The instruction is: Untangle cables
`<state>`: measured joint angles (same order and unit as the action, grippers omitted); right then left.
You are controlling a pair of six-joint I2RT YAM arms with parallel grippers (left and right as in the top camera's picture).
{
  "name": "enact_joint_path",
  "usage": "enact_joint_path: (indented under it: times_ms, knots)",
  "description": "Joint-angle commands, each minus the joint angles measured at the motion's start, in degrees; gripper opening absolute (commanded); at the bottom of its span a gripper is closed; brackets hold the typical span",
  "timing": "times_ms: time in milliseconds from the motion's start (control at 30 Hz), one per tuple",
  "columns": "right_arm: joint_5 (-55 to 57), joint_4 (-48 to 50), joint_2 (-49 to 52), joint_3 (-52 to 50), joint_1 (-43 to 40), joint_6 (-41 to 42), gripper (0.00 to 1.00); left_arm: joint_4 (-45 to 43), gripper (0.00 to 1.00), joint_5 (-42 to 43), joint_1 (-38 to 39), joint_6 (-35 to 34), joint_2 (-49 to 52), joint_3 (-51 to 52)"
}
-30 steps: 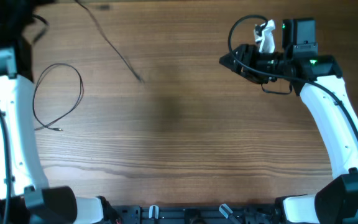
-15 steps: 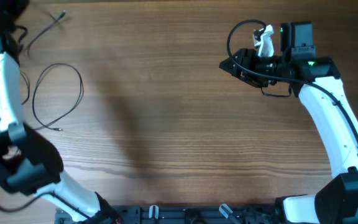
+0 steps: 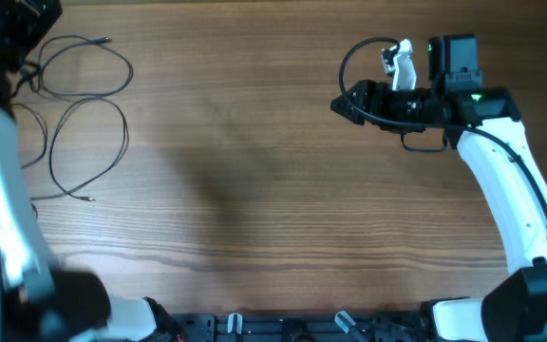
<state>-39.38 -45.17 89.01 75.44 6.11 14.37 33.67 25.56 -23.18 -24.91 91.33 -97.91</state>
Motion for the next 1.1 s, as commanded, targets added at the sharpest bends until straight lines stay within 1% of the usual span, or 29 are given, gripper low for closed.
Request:
enact_joint_path:
  times_ms: [0,100,200,300,367,433,567,700,767,933,1067]
  knots:
    - [5.31,-4.24,-6.01,4.48,0.11,-7.15,0.98,10.49,1.00,2.47,1.84,2.60,-10.01,-0.72]
    - [11.06,-9.57,-10.32,7.67,0.11,-10.03,0.99,20.52,1.00,2.45,2.67,2.62,-15.47,-0.72]
    - [17.55,-15.34,-14.40,10.71,0.11,-10.10,1.00,28.52,1.00,2.45,2.67,2.60,-18.16,-0.72]
    - [23.58,-20.68,-18.80,12.63,0.09,-10.05,0.99,34.60,1.00,1.86,2.67,2.60,-19.28,-0.72]
    - [24.59,-22.69,-22.23,12.76,0.09,-9.88,0.99,37.64,1.00,1.86,2.67,2.60,-19.41,-0.72]
    - [23.69,-24.37,-25.83,12.76,0.09,-8.39,1.00,39.41,1.00,1.84,2.67,2.60,-19.32,-0.72]
    - [22.49,-26.69,-32.44,12.74,0.09,2.82,1.00,40.39,1.00,1.84,2.67,2.60,-19.17,-0.72]
    - [22.62,-26.69,-36.41,12.74,0.09,8.74,1.00,40.39,1.00,1.84,2.67,2.60,-19.17,-0.72]
    - [23.52,-27.98,-37.35,12.74,0.09,7.89,1.00,40.39,1.00,1.84,2.67,2.60,-19.17,-0.72]
    - [31.15,-33.44,-37.48,12.31,0.09,8.15,1.00,40.39,1.00,1.84,2.67,2.60,-19.17,-0.72]
    - [34.25,-30.67,-38.10,9.25,0.02,6.34,1.00,40.39,1.00,1.84,2.67,2.60,-19.17,-0.72]
